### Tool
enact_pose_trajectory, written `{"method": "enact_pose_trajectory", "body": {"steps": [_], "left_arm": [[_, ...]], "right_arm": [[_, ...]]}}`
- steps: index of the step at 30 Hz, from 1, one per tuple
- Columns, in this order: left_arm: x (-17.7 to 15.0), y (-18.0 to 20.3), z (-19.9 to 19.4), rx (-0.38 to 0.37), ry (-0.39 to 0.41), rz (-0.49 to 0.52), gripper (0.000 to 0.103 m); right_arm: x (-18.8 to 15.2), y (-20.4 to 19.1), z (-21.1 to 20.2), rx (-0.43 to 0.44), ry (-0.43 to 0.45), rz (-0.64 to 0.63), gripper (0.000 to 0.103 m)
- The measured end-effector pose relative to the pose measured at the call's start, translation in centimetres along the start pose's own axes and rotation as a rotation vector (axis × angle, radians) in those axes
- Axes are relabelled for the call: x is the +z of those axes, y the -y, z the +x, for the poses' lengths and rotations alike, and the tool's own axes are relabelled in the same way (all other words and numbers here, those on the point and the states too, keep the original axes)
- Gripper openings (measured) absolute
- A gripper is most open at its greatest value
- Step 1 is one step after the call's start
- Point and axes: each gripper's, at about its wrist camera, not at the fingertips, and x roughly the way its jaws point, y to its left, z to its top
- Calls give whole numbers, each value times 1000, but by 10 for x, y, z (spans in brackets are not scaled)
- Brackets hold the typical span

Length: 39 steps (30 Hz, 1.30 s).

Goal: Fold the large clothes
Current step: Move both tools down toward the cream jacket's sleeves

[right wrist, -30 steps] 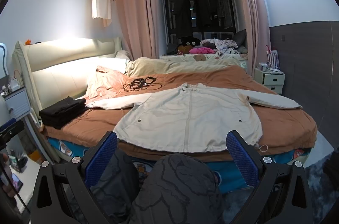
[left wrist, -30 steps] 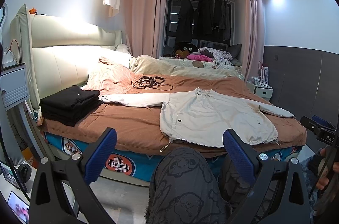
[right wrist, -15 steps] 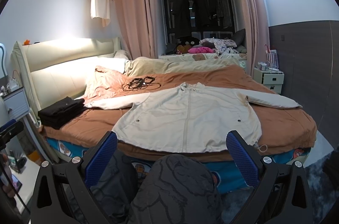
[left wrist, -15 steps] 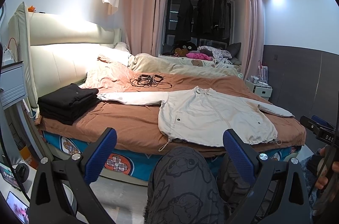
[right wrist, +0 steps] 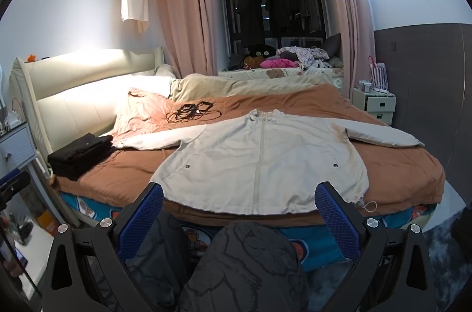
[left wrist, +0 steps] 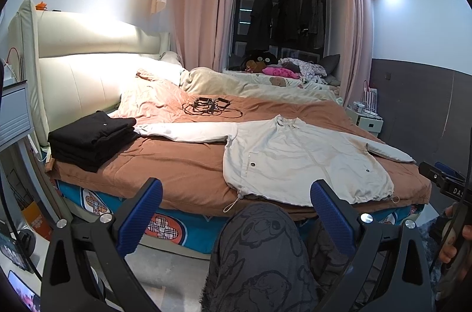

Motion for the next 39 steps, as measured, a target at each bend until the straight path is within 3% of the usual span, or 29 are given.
{"method": "enact_pose_trajectory", "body": {"steps": [7,20,36,39], "left_arm": [[5,-10,44,13,-65,-8,102],[22,-49,150,56,-218,-43,102],[64,-104,260,80,-269,-120,102],[71,-112,282,80,-286,-128,98]], "right_arm": [[3,3,37,-4,-43,11,103],[21,-5,154,35,-148,22,103],[51,-32,283,88,-245,22,103],[58,-35,303,113,-254,41,103]]}}
